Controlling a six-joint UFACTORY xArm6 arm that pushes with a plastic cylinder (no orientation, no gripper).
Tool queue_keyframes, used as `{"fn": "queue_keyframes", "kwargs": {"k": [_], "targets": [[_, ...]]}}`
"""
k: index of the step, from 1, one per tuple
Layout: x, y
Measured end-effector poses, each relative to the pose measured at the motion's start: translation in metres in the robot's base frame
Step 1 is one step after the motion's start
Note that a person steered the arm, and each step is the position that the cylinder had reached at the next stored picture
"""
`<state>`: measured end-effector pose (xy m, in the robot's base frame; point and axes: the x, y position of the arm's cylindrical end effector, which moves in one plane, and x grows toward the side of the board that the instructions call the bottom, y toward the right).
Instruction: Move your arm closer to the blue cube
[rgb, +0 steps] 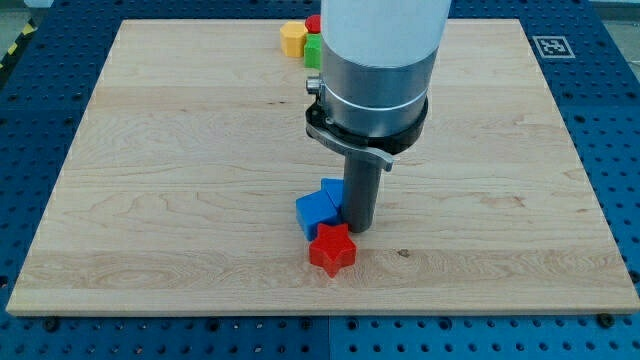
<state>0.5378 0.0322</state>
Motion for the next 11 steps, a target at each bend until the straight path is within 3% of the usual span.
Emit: {"fn": "queue_keyframes", "kwargs": {"k": [2,3,4,5,7,11], "targets": [[0.006,0.030],[0.031,0.050],[0.071,0.034],[0.080,-0.013],[0.033,-0.119],[0.009,-0.096]]}}
